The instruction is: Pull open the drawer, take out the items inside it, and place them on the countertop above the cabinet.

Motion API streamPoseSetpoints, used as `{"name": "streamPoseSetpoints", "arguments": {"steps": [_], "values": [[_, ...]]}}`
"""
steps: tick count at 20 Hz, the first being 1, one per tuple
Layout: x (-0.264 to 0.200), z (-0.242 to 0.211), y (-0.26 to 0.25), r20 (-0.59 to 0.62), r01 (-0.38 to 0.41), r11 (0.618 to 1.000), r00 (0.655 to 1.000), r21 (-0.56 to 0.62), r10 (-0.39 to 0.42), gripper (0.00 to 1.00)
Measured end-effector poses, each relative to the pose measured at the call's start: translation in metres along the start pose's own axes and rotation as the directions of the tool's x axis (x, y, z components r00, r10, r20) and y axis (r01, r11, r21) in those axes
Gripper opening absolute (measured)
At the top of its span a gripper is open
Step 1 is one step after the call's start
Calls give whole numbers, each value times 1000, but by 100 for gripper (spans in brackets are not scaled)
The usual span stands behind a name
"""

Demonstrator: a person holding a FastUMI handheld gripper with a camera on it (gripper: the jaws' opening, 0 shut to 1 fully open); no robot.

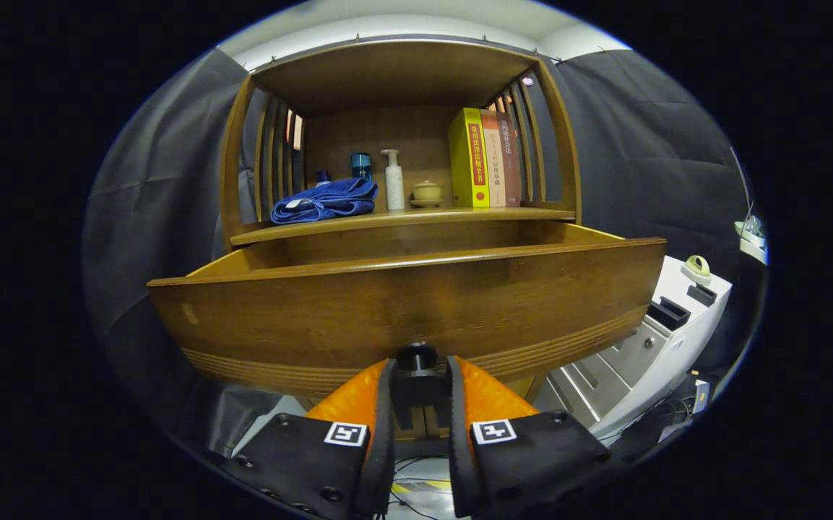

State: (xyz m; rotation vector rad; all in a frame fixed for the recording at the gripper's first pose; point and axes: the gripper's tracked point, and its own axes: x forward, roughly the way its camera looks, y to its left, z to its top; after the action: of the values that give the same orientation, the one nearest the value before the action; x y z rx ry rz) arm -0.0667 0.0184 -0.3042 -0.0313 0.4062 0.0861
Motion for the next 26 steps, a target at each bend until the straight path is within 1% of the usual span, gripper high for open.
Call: {"name": "streamPoseSetpoints", "arguments": {"steps": [13,15,17,18,21,26], "values": [[-19,-8,-3,-4,23,1000,1000,-8,-23,40],[-18,-9,-3,-19,33,999,999,-8,-34,43],[-21,-9,-4,-57,37,999,998,-18,-38,49],[-22,-7,-4,-72,45,999,996,-3,-45,49],[-30,23,-4,-47,46,998,998,45,-44,56],[-44,71,-7,-46,21,998,999,51,-19,88]]}}
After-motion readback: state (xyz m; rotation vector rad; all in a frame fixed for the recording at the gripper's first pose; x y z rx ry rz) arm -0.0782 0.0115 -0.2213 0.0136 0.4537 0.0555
